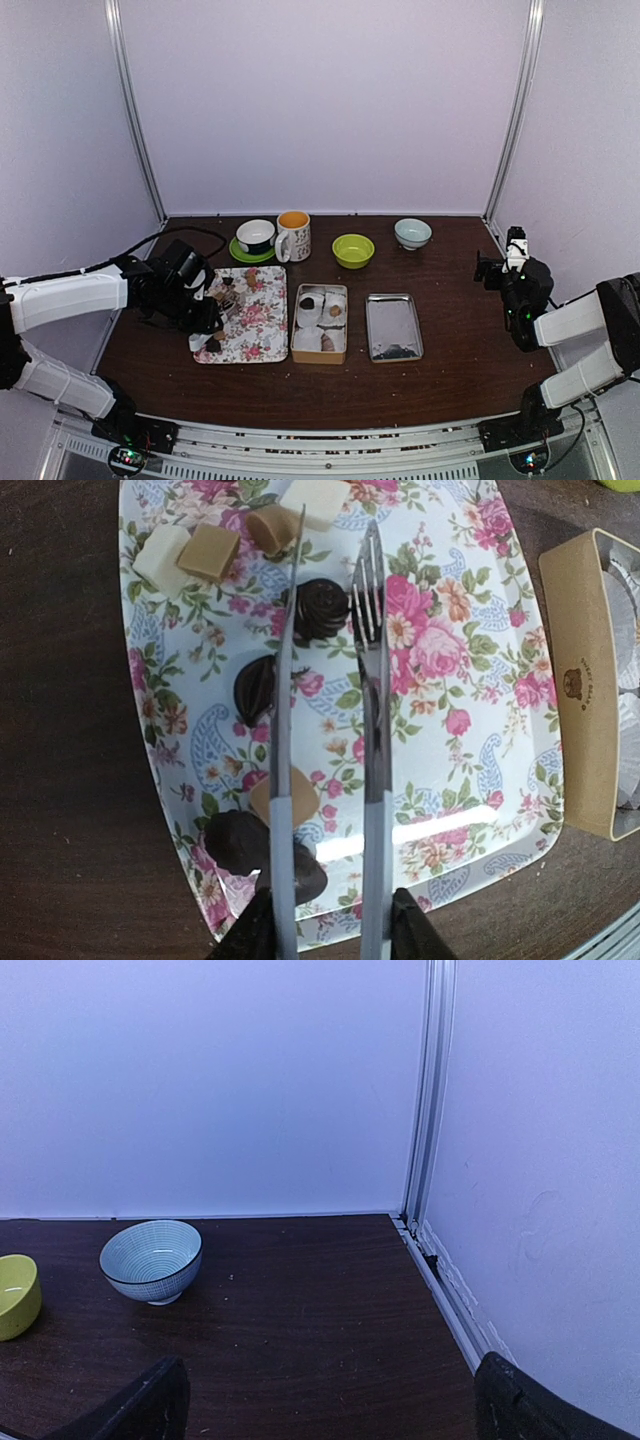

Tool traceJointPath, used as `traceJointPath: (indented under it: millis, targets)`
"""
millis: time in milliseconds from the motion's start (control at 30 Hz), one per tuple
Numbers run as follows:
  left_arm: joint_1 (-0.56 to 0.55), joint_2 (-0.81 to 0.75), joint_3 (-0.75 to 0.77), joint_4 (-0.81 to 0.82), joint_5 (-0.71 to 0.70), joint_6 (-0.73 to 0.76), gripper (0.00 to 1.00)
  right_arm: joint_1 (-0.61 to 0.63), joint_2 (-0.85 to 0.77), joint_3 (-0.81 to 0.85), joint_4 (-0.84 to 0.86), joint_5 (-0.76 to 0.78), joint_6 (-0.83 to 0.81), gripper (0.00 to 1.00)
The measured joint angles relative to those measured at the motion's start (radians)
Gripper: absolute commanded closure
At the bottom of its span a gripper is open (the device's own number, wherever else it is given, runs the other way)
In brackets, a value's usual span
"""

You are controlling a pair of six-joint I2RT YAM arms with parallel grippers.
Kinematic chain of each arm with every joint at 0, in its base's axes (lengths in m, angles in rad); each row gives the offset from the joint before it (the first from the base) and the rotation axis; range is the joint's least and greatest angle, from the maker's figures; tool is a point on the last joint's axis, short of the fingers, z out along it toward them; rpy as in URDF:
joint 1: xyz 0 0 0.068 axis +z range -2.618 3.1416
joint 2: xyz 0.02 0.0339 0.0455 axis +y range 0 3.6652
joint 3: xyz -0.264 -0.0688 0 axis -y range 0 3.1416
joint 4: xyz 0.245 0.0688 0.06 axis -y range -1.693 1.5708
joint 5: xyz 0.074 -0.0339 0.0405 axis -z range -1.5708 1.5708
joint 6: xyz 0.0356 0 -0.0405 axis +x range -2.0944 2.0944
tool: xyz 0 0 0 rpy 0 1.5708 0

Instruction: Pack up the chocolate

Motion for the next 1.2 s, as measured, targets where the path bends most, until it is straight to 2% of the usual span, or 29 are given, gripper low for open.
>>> traceJointPath:
  millis: [433,1200]
  targets:
    - [0.0,-0.007,-0.001,-0.029,0.031,-0.003,0.71,0.0,0.0,0.0,0.0,0.0,0.0,0.0]
    - [0.0,-0.098,0.005,-0.06,0.138,0.043,0.72,0.0,0.0,0.0,0.0,0.0,0.0,0.0]
